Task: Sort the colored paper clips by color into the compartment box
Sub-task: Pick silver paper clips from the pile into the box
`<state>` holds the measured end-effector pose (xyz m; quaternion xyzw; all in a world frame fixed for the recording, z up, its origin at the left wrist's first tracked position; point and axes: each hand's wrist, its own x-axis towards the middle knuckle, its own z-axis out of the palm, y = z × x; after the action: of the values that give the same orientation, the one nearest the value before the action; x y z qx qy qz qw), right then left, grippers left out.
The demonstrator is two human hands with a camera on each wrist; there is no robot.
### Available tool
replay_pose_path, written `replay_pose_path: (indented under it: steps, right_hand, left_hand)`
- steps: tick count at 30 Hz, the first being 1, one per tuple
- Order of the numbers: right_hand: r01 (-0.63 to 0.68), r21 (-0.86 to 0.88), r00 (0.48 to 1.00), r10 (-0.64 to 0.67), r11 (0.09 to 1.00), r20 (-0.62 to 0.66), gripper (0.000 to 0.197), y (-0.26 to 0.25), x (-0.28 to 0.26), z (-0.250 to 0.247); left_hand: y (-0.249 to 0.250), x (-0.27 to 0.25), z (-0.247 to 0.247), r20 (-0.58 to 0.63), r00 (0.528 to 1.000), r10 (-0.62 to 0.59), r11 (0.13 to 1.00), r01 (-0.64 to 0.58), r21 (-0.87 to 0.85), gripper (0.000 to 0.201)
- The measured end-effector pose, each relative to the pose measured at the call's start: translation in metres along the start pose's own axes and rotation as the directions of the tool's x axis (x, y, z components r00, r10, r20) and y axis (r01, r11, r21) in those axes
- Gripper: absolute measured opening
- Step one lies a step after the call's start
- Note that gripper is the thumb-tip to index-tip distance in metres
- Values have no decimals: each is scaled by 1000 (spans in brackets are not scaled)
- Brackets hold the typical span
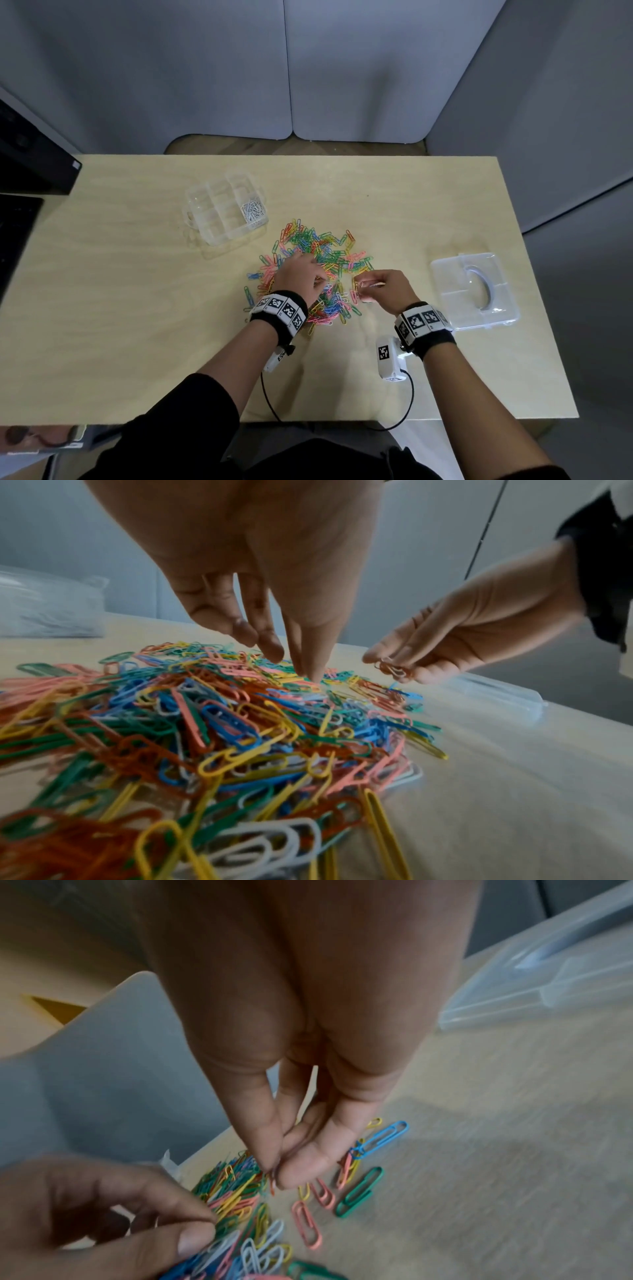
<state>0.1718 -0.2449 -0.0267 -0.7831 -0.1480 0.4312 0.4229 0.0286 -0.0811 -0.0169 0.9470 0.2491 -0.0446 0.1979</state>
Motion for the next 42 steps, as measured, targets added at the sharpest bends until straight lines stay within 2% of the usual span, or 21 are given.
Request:
replay_pose_path:
  steps: [3,9,15,17,20,22,24,26,29,32,34,37,39,42]
  right_hand:
    - [40,-87,998,-36,995,45,27,-3,-2,1]
    - [-16,185,999,7,983,45,15,-3,-5,1]
    - [-49,232,999,46,971,19,21,-1,-3,-3]
    - [-46,189,999,42,981,27,20,-2,-2,-3]
    - [-84,162,994,71,983,85,23,-4,-2,4]
    - [-58,85,993,49,995,109,20,-6,-1,11]
    - [37,-157,996,-23,987,91,9,-10,0,17]
    - [80,-445,997,-74,892,30,13,-12,-1,26]
    - [21,-611,993,-85,791,-76,21,-16,-4,38]
    - [-33,-637,990,-61,770,-126,9,-18,-5,44]
    - [-85,-610,984,-30,788,-175,17,-16,-7,39]
    - [-125,-587,974,-12,800,-224,11,-10,-7,28]
    - [-95,-578,977,-36,811,-211,13,-7,-7,24]
    - [29,-575,988,-112,818,-109,10,-9,-6,28]
  left_hand:
    - [9,2,6,74,997,-8,997,2,82,18]
    - [10,2,12,81,996,-30,999,29,23,14]
    - [1,0,8,1,996,-93,960,90,-265,9]
    - [-2,0,6,-13,993,-114,947,105,-303,13]
    - [-3,2,3,-19,990,-139,946,127,-298,37]
    - [0,3,1,-20,985,-171,936,156,-317,29]
    - [4,6,2,21,973,-229,927,225,-301,19]
    - [9,6,3,93,950,-297,916,311,-252,26]
    - [14,7,3,147,932,-331,907,357,-224,26]
    - [16,8,3,140,926,-351,906,373,-197,24]
    - [15,10,5,125,929,-348,916,366,-165,25]
    - [12,13,10,67,944,-323,927,329,-179,22]
    - [11,12,13,46,947,-319,922,321,-216,20]
    - [13,11,15,35,952,-304,921,303,-245,18]
